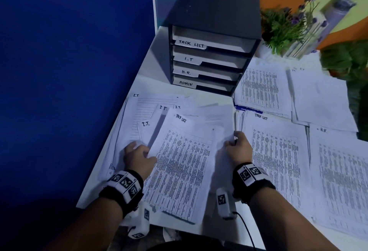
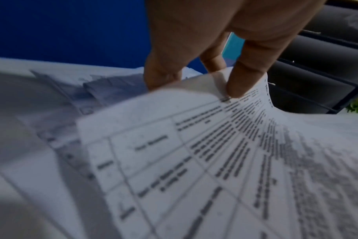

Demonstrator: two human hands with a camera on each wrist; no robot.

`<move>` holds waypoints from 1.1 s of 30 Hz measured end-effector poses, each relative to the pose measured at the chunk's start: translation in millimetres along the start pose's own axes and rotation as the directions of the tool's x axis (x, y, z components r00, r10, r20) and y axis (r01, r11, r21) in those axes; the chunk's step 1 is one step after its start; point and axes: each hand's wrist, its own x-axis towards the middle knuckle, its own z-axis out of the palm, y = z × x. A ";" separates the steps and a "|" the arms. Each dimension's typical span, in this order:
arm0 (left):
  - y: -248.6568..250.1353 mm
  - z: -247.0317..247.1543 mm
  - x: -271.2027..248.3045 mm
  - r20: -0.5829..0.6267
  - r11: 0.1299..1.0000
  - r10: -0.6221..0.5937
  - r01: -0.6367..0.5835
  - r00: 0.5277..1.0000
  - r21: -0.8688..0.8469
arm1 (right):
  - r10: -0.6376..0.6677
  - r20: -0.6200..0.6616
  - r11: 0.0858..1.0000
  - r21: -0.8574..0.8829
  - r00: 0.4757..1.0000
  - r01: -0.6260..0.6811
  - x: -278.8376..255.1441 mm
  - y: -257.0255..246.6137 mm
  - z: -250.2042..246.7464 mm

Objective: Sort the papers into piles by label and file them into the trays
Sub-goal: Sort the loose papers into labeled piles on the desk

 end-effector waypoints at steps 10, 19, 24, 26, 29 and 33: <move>14.9 25.6 -18.6 0.064 0.990 -0.116 0.120 0.991 -0.069 | -0.118 -0.050 0.987 -0.113 0.992 0.111 -10.6 -0.8 3.4; 20.7 23.9 -22.1 0.034 0.984 -0.078 0.083 0.996 -0.157 | -0.030 0.274 0.998 0.054 0.961 0.016 -20.1 6.5 25.2; 13.4 13.2 -27.9 0.012 0.962 -0.070 0.070 0.997 -0.263 | -0.081 0.255 0.995 0.074 0.964 0.064 -17.1 0.5 15.1; 11.1 10.1 -30.4 -0.026 0.948 -0.076 0.064 0.997 -0.311 | -0.090 0.244 0.995 0.059 0.966 0.078 -16.5 1.4 14.8; 9.3 1.4 -29.3 -0.116 0.935 -0.069 0.024 0.991 -0.355 | -0.115 0.243 0.993 0.027 0.963 0.112 -15.2 3.3 15.9; -14.8 -19.6 -9.4 -0.176 0.929 -0.158 0.086 0.972 -0.360 | -0.199 0.156 0.936 -0.263 0.968 0.235 -4.5 6.1 12.8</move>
